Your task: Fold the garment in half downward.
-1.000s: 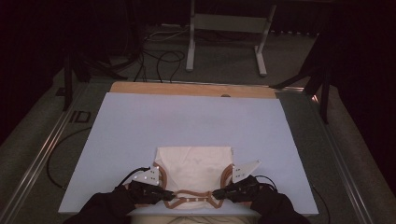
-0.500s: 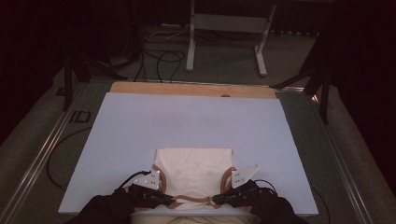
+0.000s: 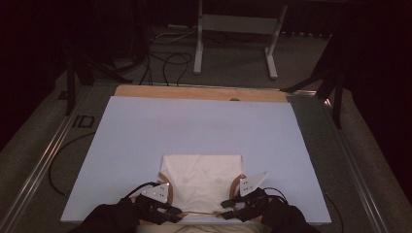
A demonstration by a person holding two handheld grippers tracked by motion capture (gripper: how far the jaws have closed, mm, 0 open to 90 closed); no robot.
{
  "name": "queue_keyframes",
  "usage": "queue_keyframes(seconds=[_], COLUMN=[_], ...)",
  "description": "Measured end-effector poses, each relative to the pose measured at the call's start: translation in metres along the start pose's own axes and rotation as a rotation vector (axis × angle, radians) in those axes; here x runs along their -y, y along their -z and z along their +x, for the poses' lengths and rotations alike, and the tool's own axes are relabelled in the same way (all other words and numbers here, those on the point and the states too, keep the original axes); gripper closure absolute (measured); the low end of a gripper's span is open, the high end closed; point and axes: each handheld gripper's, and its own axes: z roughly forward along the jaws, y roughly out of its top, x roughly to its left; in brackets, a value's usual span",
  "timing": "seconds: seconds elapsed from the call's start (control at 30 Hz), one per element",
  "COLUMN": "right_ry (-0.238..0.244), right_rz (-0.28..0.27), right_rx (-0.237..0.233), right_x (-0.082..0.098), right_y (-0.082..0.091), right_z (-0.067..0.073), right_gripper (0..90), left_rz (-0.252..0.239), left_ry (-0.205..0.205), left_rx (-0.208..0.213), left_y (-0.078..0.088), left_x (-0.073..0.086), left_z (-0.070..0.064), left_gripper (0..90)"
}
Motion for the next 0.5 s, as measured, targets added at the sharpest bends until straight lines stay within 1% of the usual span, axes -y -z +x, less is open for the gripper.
queue_keyframes(seconds=[0.03, 0.07, 0.13, 0.17, 0.2, 0.23, 0.27, 0.3, 0.33, 0.37, 0.4, 0.43, 0.5], right_ry=[-0.010, -0.006, 0.000, -0.013, -0.004, -0.004, -0.012, -0.011, -0.019, -0.024, -0.015, -0.023, -0.024], right_rz=[-0.010, -0.020, -0.038, -0.047, -0.058, -0.065, -0.072, -0.078, -0.090, -0.097, -0.110, -0.116, -0.140], right_rx=[0.007, 0.010, 0.023, 0.036, 0.038, 0.046, 0.047, 0.059, 0.065, 0.072, 0.079, 0.090, 0.097], right_x=[0.000, -0.001, -0.002, -0.003, -0.003, -0.004, -0.004, -0.005, -0.005, -0.006, -0.007, -0.009, -0.011], right_y=[0.001, 0.003, 0.006, 0.007, 0.008, 0.009, 0.011, 0.012, 0.013, 0.013, 0.014, 0.015, 0.018], right_z=[0.000, -0.001, -0.001, 0.000, -0.001, -0.002, -0.002, -0.003, -0.003, -0.003, -0.004, -0.003, -0.003], right_gripper=[53.2, 52.4, 47.9, 47.8, 46.6, 44.3, 43.3, 42.4, 40.6, 38.4, 36.7, 34.8, 29.5], left_rz=[-0.011, -0.017, -0.038, -0.055, -0.078, -0.096, -0.110, -0.129, -0.147, -0.163, -0.173, -0.182, -0.201], left_ry=[0.000, -0.005, -0.007, -0.007, -0.010, -0.007, -0.002, -0.006, -0.002, 0.002, -0.001, -0.001, 0.005], left_rx=[-0.002, -0.007, -0.026, -0.031, -0.039, -0.054, -0.062, -0.075, -0.093, -0.097, -0.110, -0.130, -0.131], left_y=[0.001, 0.002, 0.005, 0.007, 0.009, 0.011, 0.013, 0.015, 0.017, 0.019, 0.020, 0.020, 0.021], left_x=[0.000, -0.001, -0.003, -0.003, -0.004, -0.004, -0.005, -0.005, -0.006, -0.006, -0.007, -0.007, -0.008], left_z=[0.000, -0.001, -0.001, -0.002, -0.002, -0.002, -0.001, -0.001, -0.001, 0.000, 0.000, 0.000, 0.001], left_gripper=[69.2, 68.2, 62.0, 59.8, 55.7, 51.5, 50.4, 47.7, 44.6, 44.2, 42.0, 38.2, 33.7])
